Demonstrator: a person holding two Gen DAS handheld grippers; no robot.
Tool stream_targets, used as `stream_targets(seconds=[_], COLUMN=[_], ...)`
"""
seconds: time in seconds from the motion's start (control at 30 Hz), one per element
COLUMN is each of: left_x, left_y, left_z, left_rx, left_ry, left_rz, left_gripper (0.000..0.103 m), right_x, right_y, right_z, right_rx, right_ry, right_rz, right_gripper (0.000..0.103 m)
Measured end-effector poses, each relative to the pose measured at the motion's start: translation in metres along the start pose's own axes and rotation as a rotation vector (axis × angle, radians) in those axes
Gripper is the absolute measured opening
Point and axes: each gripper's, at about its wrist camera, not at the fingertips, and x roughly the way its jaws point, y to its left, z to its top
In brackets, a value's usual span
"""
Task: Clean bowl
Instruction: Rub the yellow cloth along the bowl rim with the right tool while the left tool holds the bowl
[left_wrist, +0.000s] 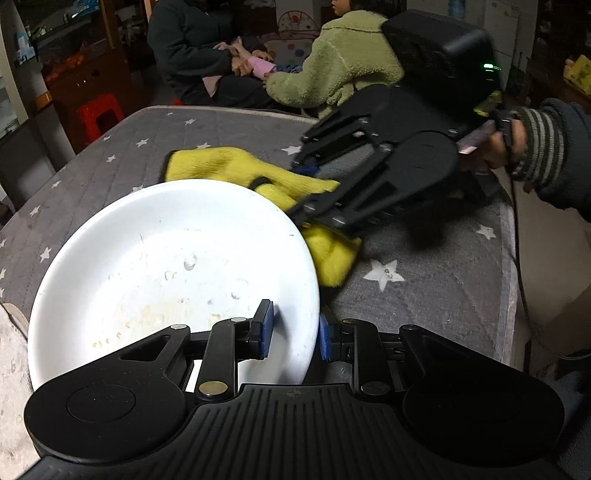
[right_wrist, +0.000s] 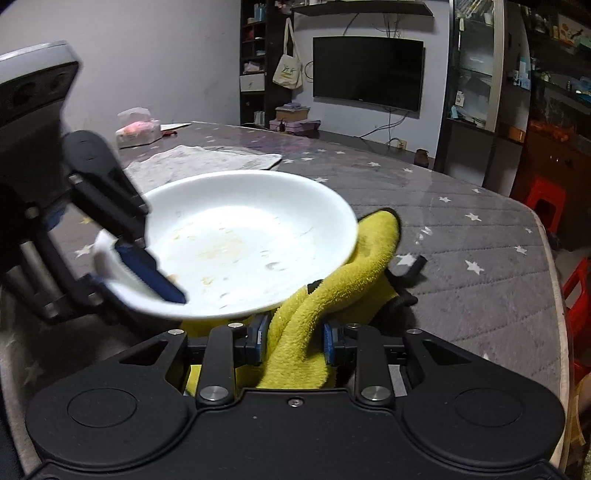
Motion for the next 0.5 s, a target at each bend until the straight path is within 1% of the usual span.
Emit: stream_targets(seconds=[0.3,0.43,0.5], left_x=[0.0,0.001,0.005], left_y=[0.0,-0.005,-0.006], left_z=[-0.001,0.006,0.009], left_rx=[-0.007,-0.027,-0.038], left_ry=[0.005,0.013,0.01], left_rz=[-0.003,0.027,0.03], left_gripper=[0.026,0.026,0.027], right_x=[0.021,0.026,0.026], right_y=[-0.029,-0.034,-0.034], right_z=[0.01,0.014,0.013], right_rx=[0.01,0.006,0.002], right_ry=[-0.015,-0.016,-0.016], right_rz=[-0.009,-0.001,0.005], right_gripper=[0.03,0.03,0.03])
